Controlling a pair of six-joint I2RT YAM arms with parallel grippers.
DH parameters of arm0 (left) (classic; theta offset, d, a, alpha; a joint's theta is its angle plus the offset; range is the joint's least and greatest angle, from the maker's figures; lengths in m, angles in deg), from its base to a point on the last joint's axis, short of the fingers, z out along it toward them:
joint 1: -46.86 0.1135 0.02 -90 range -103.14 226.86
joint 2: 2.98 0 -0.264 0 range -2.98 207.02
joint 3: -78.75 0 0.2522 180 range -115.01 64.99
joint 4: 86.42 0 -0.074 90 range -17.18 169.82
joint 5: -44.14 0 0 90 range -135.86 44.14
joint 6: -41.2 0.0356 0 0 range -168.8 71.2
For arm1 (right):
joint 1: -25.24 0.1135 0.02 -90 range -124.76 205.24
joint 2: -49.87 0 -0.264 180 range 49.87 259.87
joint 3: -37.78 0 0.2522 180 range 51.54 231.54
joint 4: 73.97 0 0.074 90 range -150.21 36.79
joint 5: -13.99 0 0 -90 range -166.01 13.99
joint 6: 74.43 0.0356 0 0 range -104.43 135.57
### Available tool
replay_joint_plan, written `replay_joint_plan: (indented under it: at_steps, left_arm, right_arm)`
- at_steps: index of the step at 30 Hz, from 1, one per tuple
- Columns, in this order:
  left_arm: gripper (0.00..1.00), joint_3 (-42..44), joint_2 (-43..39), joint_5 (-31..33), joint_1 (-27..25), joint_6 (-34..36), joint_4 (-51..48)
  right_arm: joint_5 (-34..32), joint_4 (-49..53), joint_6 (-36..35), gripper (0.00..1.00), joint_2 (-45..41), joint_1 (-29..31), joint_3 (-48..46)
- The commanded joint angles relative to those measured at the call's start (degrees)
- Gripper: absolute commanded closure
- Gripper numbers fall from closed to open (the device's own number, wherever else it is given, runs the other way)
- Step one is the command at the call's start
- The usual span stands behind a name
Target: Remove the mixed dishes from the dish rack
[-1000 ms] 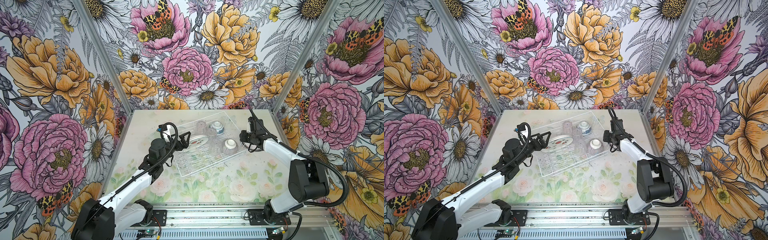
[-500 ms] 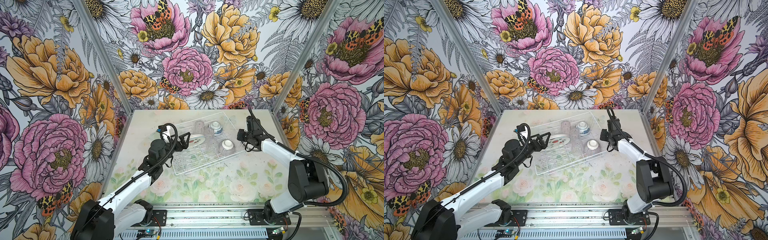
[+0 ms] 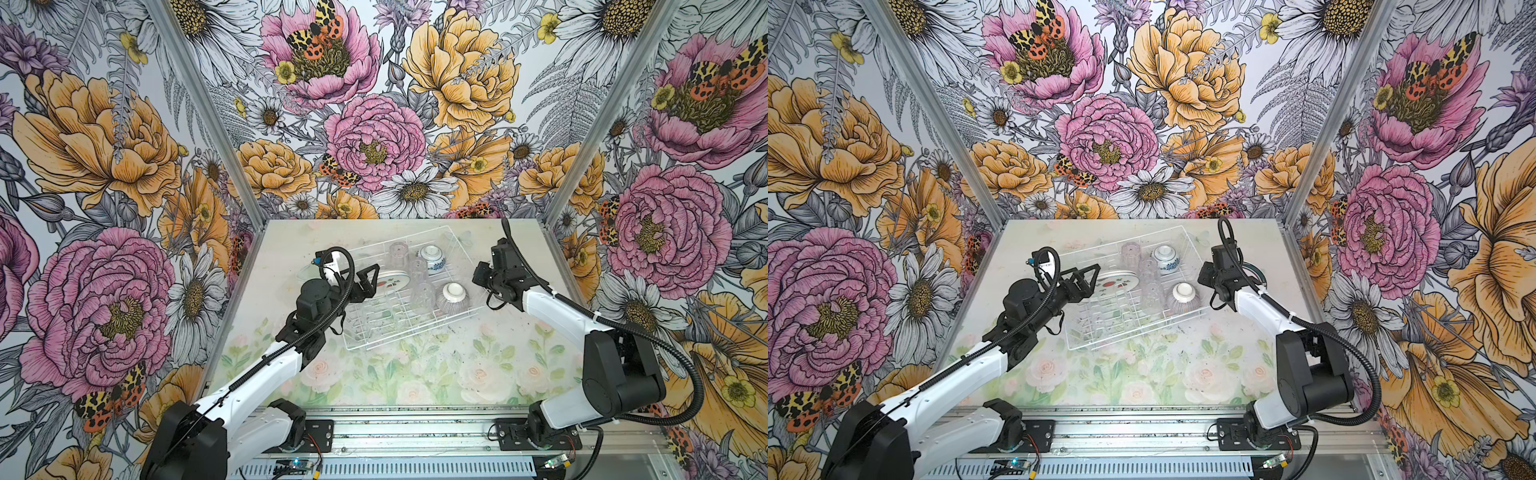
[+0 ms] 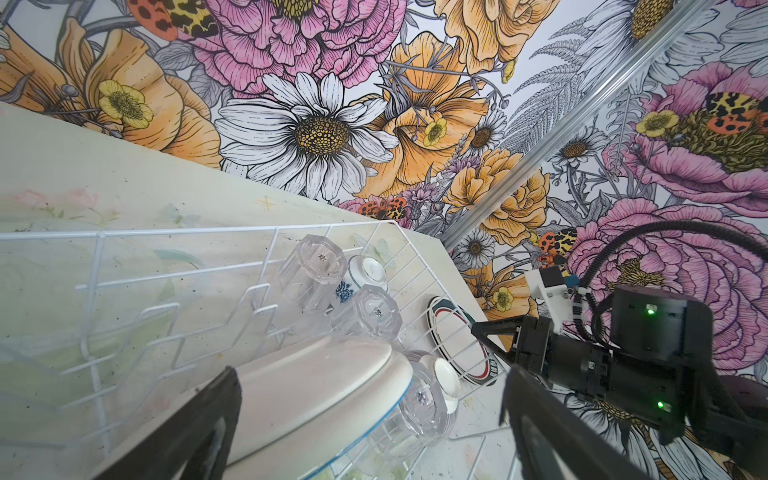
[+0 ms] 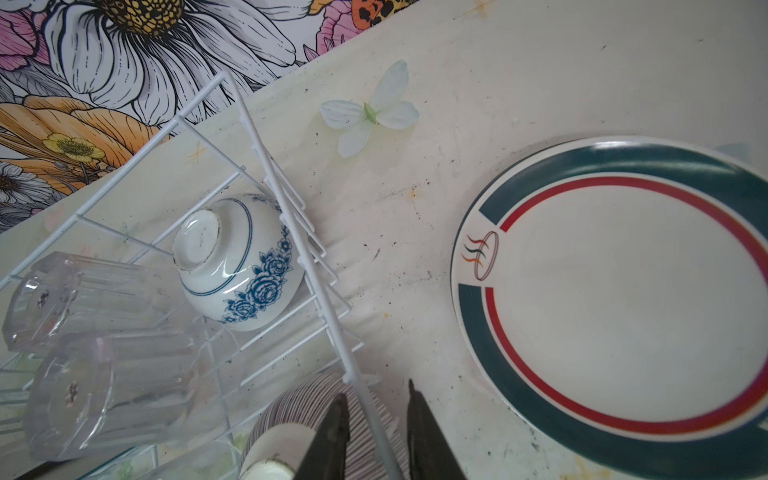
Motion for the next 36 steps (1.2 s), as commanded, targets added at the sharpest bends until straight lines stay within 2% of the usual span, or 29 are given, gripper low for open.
replay_joint_plan:
  at_steps: [1, 5, 12, 16, 25, 36]
  left_arm:
    - [0.01, 0.68, -1.6, 1.84, 0.6, 0.88, -1.28]
    - [0.01, 0.84, -2.65, 3.26, 0.77, 0.92, -3.35]
    - [0.01, 1.33, -4.58, 4.75, 1.26, 0.79, -5.49]
    - [0.01, 1.38, -5.03, 5.2, 1.38, 0.71, -6.62]
    - [0.02, 1.25, -5.58, 5.29, 2.18, 1.4, -8.59]
    - [0.01, 0.74, -3.42, 8.36, 4.3, 5.01, -10.48]
  right_arm:
    - [4.37, 6.02, -2.14, 0.71, 1.26, 1.13, -1.12]
    - [4.73, 8.36, -5.8, 0.67, 3.49, 1.47, 1.53]
    - [3.04, 9.15, -7.39, 0.67, 7.13, 1.48, 5.0]
    - [1.8, 9.13, -5.39, 0.75, 8.25, 1.48, 5.69]
    - [-0.94, 9.15, -0.69, 0.86, 8.35, 1.26, 4.53]
    - [-1.57, 9.15, 0.57, 0.87, 5.11, -2.19, -0.83]
